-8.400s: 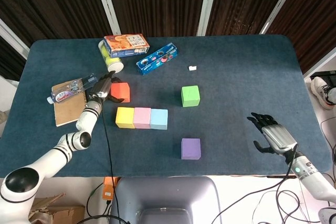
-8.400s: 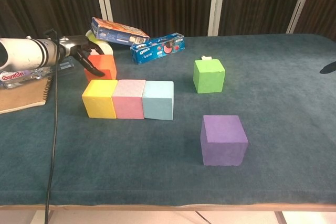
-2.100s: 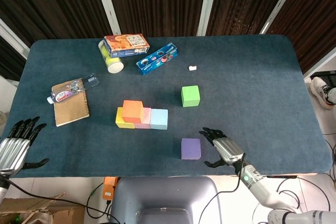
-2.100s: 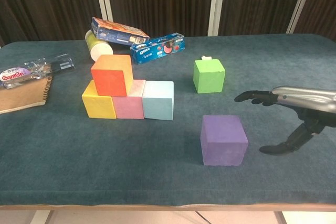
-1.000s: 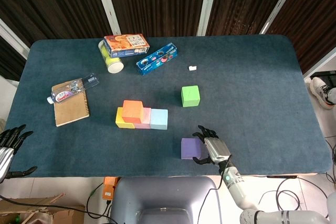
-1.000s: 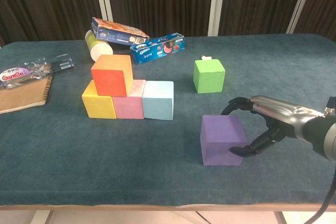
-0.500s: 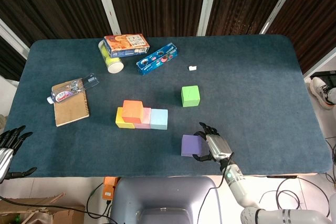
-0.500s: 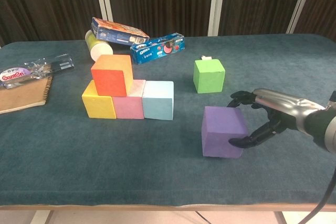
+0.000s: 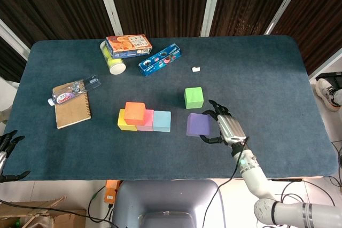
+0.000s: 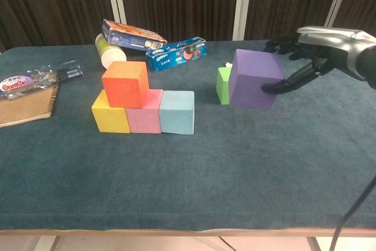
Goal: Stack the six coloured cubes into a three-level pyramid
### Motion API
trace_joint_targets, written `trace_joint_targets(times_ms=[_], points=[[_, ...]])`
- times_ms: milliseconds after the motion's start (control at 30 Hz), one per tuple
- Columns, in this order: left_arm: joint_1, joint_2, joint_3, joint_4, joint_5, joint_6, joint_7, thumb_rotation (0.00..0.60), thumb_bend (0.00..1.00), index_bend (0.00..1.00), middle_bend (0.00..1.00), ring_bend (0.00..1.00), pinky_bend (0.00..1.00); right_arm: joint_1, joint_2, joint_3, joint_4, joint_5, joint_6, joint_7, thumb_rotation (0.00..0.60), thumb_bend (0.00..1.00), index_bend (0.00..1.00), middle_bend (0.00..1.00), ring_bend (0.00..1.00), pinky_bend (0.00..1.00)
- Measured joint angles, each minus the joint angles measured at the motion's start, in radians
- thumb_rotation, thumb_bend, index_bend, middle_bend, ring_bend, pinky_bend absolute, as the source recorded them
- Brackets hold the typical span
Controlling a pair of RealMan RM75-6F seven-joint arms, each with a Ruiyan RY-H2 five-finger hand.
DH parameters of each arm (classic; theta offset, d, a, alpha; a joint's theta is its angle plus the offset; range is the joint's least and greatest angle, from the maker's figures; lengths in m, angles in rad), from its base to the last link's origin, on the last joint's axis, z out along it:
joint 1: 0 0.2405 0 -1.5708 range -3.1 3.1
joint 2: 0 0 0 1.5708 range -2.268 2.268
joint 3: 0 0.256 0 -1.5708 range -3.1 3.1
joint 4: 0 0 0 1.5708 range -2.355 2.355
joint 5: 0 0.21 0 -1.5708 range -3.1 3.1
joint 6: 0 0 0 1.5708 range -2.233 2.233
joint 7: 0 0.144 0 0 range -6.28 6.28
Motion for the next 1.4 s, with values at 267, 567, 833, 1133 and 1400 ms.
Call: trace_joint_targets(times_ms=[267, 567, 833, 1133, 1400], points=[[0.001, -0.005, -0.012, 0.006, -0.031, -0.024, 0.001, 0.507, 0.01, 0.16, 0.01, 0.00, 0.08, 0.188, -0.020, 0.086, 0.055, 0.228, -0.047, -0.128, 0.566, 0.27, 0.45, 0.01, 0.00, 0.00], [-0.007, -0.011, -0.028, 0.019, -0.044, -0.060, -0.012, 0.507, 0.01, 0.16, 0.01, 0.00, 0.08, 0.345, -0.096, 0.113, 0.184, 0.450, -0.082, -0.207, 0.566, 0.27, 0.44, 0.00, 0.00, 0.00], [-0.008, -0.016, -0.034, 0.028, -0.045, -0.074, -0.019, 0.508, 0.01, 0.16, 0.01, 0.00, 0.08, 0.406, -0.140, 0.121, 0.238, 0.520, -0.097, -0.196, 0.565, 0.27, 0.44, 0.00, 0.00, 0.00], [-0.005, -0.019, -0.037, 0.038, -0.037, -0.076, -0.036, 0.507, 0.01, 0.16, 0.01, 0.00, 0.08, 0.469, -0.191, 0.117, 0.267, 0.564, -0.049, -0.228, 0.565, 0.27, 0.43, 0.00, 0.00, 0.00], [-0.005, -0.020, -0.037, 0.038, -0.033, -0.084, -0.024, 0.505, 0.01, 0.16, 0.01, 0.00, 0.08, 0.521, -0.250, 0.119, 0.340, 0.615, -0.036, -0.262, 0.565, 0.27, 0.42, 0.00, 0.00, 0.00]])
